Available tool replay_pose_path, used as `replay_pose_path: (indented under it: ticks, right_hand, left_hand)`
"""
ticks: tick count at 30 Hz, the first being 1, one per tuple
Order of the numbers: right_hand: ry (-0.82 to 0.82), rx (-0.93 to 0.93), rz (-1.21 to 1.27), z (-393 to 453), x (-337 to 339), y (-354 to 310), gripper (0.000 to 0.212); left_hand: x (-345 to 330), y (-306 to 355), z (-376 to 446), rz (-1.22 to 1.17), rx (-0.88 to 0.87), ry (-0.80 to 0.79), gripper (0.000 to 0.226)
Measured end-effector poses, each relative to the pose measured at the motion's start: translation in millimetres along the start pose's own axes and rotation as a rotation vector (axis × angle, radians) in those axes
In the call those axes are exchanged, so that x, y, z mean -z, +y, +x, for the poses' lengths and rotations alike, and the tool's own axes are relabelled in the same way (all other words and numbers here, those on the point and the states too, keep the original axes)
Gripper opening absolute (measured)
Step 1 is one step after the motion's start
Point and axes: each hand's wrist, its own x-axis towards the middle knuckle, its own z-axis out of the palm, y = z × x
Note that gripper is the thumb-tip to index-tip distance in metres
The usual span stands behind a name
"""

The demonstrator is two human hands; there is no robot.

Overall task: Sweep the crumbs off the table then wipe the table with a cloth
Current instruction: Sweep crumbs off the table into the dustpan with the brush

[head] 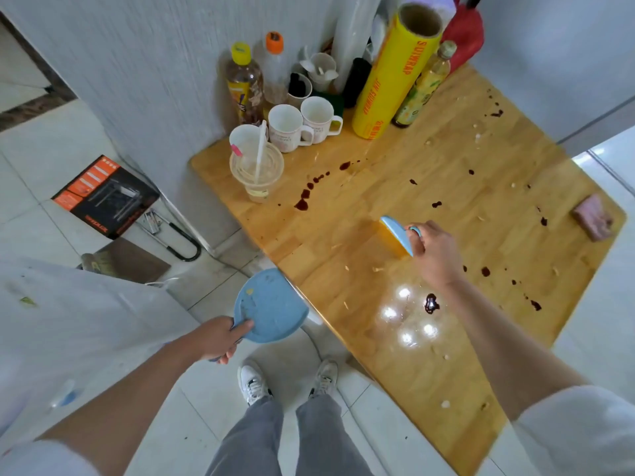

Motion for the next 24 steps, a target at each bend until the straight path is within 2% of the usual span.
replay_pose_path:
  ticks: [3, 8, 13, 15, 20, 24]
  right_hand:
    - [0.001, -0.057, 0.022, -28, -21, -14, 0.025]
    - [0.020, 0.030, 0.121, -66, -43, -59, 0.018]
    - [0.104, -0.012, 0.124, -30, -29, -57, 0.021]
    - [0.011, 0.011, 0.083, -14, -30, -58, 0.025]
    - [-0.268, 0.346, 0.168, -39, -48, -90, 0.022]
    - [-0.292, 0.393, 0.223, -68, -35, -92, 0.020]
  left_hand:
    - [-12, -4, 9, -0.009, 0.012, -0.009, 0.058]
    - [-23, -9, 18, -0.028, 0.011, 0.006, 0.056]
    - [-26, -8, 30, -0.041, -0.006, 0.037, 0.055]
    - [-28, -7, 34, -0.048, -0.014, 0.035, 0.055]
    - [-35, -2, 42, -0.045, -0.028, 0.042, 0.056]
    - [-43, 3, 44, -0.048, -0.049, 0.034, 0.057]
